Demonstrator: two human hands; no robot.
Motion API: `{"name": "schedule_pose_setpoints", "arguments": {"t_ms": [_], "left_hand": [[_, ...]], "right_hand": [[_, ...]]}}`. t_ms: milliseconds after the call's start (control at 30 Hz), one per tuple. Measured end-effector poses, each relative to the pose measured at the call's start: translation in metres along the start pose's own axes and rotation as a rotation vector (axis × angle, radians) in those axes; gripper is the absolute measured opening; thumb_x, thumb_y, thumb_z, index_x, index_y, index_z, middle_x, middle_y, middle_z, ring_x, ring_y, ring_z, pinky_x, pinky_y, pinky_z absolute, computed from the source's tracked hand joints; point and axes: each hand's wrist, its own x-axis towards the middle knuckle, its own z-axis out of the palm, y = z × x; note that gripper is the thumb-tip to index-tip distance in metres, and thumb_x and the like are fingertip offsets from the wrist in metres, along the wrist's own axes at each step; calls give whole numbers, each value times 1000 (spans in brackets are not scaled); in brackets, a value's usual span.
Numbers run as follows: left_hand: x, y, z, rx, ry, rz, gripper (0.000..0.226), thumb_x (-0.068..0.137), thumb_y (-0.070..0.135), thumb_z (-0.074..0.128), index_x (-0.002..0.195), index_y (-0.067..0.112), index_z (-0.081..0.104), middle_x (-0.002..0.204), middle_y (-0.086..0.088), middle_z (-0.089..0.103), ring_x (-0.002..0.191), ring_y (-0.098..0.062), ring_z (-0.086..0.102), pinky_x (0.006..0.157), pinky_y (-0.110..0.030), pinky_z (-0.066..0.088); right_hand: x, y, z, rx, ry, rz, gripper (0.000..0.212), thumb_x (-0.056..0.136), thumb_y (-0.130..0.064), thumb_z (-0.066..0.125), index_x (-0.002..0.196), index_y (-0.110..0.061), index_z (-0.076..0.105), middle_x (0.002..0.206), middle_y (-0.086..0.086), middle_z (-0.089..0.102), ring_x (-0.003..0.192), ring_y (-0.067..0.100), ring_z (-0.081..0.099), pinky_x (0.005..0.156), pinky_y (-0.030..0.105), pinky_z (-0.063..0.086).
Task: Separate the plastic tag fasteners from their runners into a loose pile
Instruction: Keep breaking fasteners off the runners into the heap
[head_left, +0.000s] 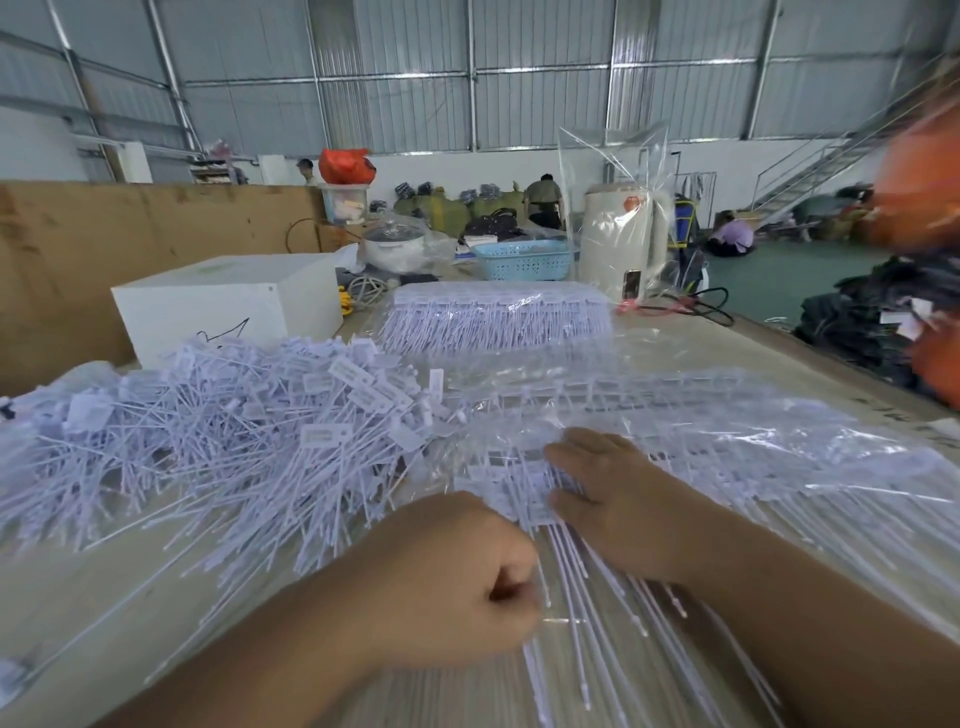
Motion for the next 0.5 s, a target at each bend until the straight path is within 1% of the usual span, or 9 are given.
{"name": "schedule_pose_setpoints", "arguments": {"t_ms": [67,133,167,233,300,333,400,433,500], "left_hand": [[-2,-1,-3,-112,-10,-48,42,83,49,46,65,12,41,52,-1,42,46,-14,38,53,-34,46],[-3,-6,-5,-225,12,-167,55,83,69,39,66,17,44,51,5,40,43,-7,35,49,-26,35],[-2,-10,-5,-243,38,-227,57,83,74,37,67,20,46,51,8,42,42,-4,36,48,-24,33],[-2,-19,-3,-184,110,-318,44,85,68,43,73,27,54,56,16,52,45,0,44,50,-22,37],[-1,-27,1,-72,157,-379,23,90,54,51,88,33,60,71,21,61,59,5,55,59,-24,47],[0,-29,4,-25,166,-398,19,93,50,52,96,33,60,82,20,62,70,4,57,66,-25,49],[2,-30,10,36,177,-417,20,96,44,46,108,32,58,98,18,58,88,-2,56,76,-26,48],[3,-30,13,54,179,-423,23,97,41,43,113,31,57,104,16,56,96,-5,55,80,-26,46],[5,-31,18,86,148,-440,33,96,37,42,127,32,52,119,12,54,112,-11,51,90,-30,45]], "right_hand": [[-1,-1,0,9,26,-22,43,100,-41,42,137,-19,44,139,4,41,134,23,32,111,35,29],[-2,-5,0,28,35,-34,47,100,-40,43,144,-25,38,144,3,37,139,22,27,113,37,26],[-3,-7,-1,29,31,-41,48,100,-38,43,147,-29,36,147,1,35,141,21,23,114,38,26],[-5,-12,-2,-7,25,-58,47,98,-36,45,145,-32,38,148,-2,32,143,21,20,115,41,28],[-8,-19,-4,-31,36,-69,43,96,-33,49,138,-34,45,149,-5,27,141,19,20,115,42,28],[-10,-22,-4,-27,52,-83,38,95,-31,51,132,-34,52,150,-6,27,140,17,21,115,40,28],[-12,-27,-3,-22,78,-118,25,94,-27,51,115,-32,64,148,-6,33,138,17,25,114,35,27],[-13,-28,-2,-31,80,-126,24,94,-27,50,110,-30,67,147,-6,35,137,17,27,114,34,27],[-13,-29,-1,-51,68,-106,27,96,-31,46,114,-26,65,145,-3,38,136,19,28,113,33,25]]}}
